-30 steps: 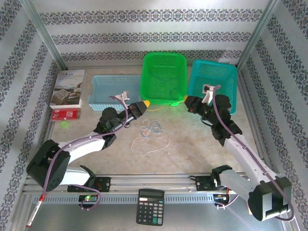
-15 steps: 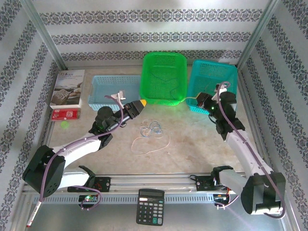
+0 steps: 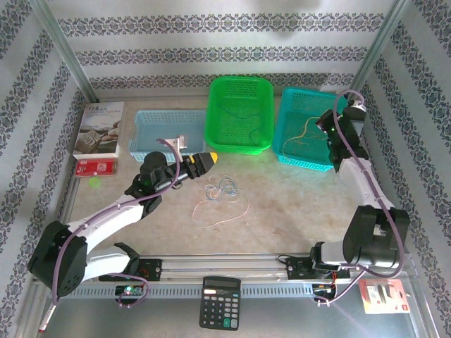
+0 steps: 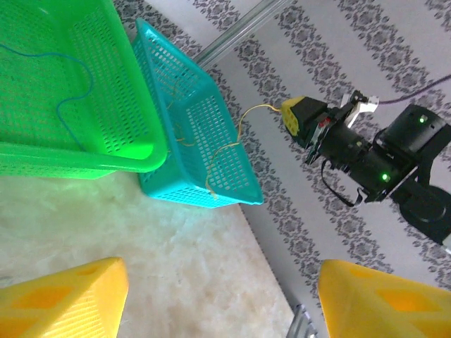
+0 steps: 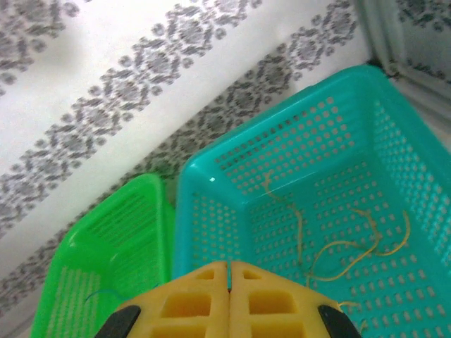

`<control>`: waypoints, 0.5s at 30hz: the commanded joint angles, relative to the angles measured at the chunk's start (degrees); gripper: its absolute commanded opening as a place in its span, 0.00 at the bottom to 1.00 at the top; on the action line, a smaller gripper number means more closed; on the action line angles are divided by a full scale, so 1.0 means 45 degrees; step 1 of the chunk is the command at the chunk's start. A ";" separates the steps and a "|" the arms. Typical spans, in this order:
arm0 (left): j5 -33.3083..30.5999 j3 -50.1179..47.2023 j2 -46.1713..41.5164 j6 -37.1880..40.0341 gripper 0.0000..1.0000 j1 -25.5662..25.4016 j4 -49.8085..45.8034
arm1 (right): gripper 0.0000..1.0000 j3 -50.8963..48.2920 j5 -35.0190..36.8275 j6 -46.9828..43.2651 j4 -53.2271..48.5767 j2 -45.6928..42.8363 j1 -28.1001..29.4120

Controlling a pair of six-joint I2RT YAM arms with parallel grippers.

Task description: Untangle the cables

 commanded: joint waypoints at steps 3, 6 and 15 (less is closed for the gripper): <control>-0.0245 0.0689 -0.0509 0.2279 0.73 0.0104 -0.3380 | 0.00 0.1006 0.0763 0.0144 0.1254 0.0819 -0.0715; -0.0440 0.0785 -0.0438 0.2936 0.73 0.0104 -0.4254 | 0.00 0.1335 0.0856 0.0163 0.1540 0.1153 -0.0838; -0.0138 0.1447 0.0722 0.4403 0.74 0.0083 -0.5680 | 0.00 0.1832 0.0615 -0.0291 0.1639 0.2666 -0.0789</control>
